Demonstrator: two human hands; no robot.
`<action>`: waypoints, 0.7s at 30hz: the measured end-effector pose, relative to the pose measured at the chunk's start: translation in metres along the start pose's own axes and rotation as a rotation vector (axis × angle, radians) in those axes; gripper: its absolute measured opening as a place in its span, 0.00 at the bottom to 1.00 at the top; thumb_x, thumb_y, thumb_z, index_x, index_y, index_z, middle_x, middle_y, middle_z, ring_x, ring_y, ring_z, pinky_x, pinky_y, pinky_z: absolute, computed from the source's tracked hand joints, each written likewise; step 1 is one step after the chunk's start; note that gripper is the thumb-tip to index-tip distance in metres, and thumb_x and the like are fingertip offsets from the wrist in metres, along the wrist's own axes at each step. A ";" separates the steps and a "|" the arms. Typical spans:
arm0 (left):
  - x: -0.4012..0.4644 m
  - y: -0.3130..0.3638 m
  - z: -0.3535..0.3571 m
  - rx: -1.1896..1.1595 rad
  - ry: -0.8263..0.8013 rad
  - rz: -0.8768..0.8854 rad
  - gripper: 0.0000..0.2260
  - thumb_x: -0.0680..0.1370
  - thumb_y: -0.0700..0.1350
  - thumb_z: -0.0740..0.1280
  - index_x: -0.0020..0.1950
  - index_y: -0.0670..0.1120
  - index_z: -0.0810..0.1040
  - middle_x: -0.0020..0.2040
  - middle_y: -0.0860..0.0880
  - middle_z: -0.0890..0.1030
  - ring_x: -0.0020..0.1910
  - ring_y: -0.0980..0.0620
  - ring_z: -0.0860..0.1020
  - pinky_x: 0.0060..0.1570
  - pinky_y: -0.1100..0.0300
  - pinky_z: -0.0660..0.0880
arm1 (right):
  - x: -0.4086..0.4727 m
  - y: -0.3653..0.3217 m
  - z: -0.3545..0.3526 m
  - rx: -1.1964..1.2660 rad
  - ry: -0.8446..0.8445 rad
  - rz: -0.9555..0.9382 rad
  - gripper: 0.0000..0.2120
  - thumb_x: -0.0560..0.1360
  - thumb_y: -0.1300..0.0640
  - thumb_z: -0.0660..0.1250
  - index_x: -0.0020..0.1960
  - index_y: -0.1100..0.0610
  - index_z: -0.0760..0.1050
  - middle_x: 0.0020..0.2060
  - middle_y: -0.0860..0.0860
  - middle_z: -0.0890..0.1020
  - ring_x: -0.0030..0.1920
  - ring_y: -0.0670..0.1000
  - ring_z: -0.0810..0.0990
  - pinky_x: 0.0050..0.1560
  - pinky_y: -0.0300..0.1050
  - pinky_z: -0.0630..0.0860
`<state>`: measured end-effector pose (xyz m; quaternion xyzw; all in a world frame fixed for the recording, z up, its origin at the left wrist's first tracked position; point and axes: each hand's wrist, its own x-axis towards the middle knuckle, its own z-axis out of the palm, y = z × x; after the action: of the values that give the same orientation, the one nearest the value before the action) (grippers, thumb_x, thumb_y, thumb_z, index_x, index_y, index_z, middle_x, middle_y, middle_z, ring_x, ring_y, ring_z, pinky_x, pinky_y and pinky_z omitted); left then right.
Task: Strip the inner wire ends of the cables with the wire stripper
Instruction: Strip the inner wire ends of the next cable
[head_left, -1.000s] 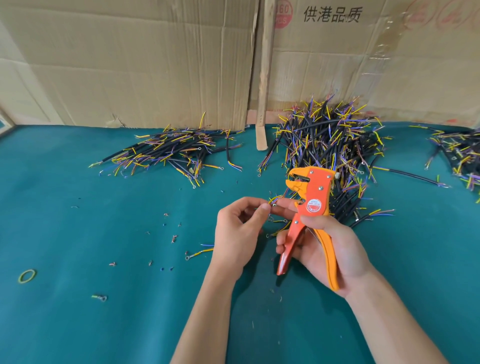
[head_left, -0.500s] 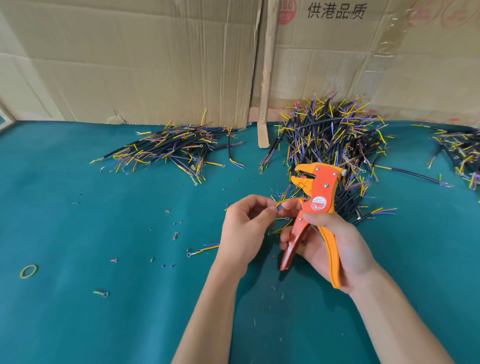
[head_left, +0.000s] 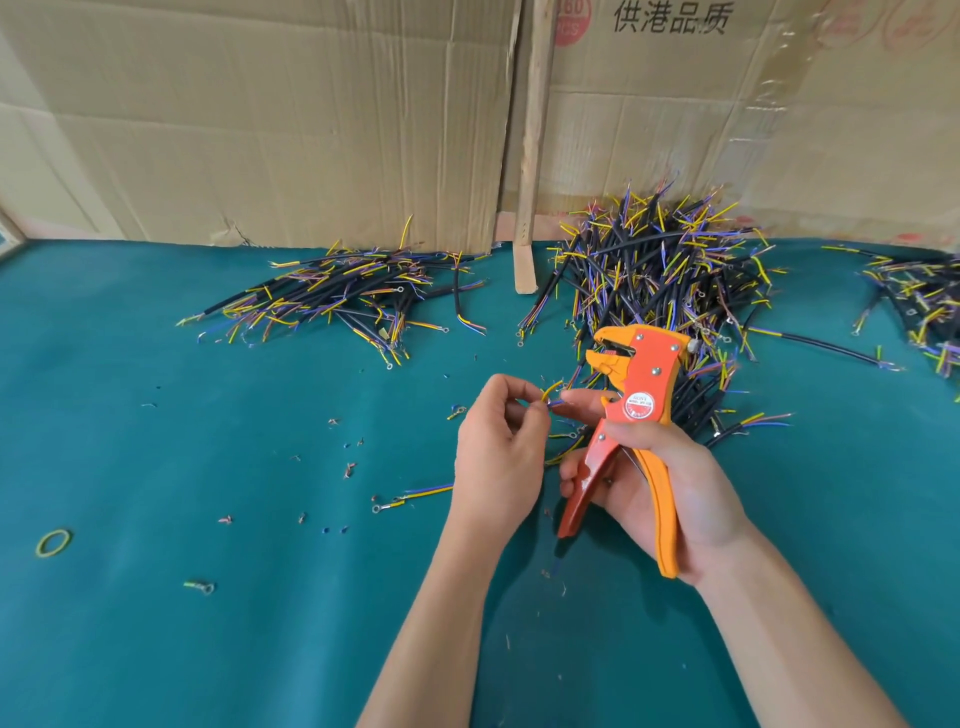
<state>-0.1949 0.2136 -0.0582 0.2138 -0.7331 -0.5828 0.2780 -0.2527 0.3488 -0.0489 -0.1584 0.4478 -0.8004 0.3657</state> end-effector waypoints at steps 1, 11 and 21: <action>0.000 -0.001 0.000 0.007 0.004 0.022 0.05 0.80 0.39 0.65 0.46 0.48 0.75 0.27 0.58 0.72 0.29 0.56 0.68 0.35 0.60 0.70 | 0.000 0.000 0.000 0.002 -0.003 0.000 0.24 0.71 0.58 0.66 0.66 0.66 0.77 0.57 0.61 0.82 0.38 0.60 0.80 0.42 0.54 0.80; 0.001 -0.002 0.001 0.036 0.078 0.074 0.06 0.80 0.37 0.64 0.45 0.47 0.73 0.33 0.54 0.74 0.30 0.58 0.70 0.32 0.68 0.68 | -0.001 0.006 0.008 0.006 -0.025 -0.023 0.26 0.72 0.59 0.64 0.69 0.62 0.74 0.66 0.58 0.80 0.38 0.59 0.80 0.43 0.55 0.80; 0.003 -0.005 -0.004 -0.048 0.051 0.005 0.08 0.78 0.38 0.61 0.43 0.51 0.70 0.34 0.44 0.77 0.27 0.47 0.72 0.29 0.52 0.71 | -0.003 0.013 0.016 -0.060 -0.031 -0.041 0.29 0.67 0.60 0.71 0.68 0.55 0.78 0.63 0.58 0.81 0.38 0.60 0.81 0.42 0.56 0.81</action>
<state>-0.1952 0.2076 -0.0619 0.2201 -0.7119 -0.5939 0.3032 -0.2361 0.3371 -0.0508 -0.1911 0.4627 -0.7913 0.3511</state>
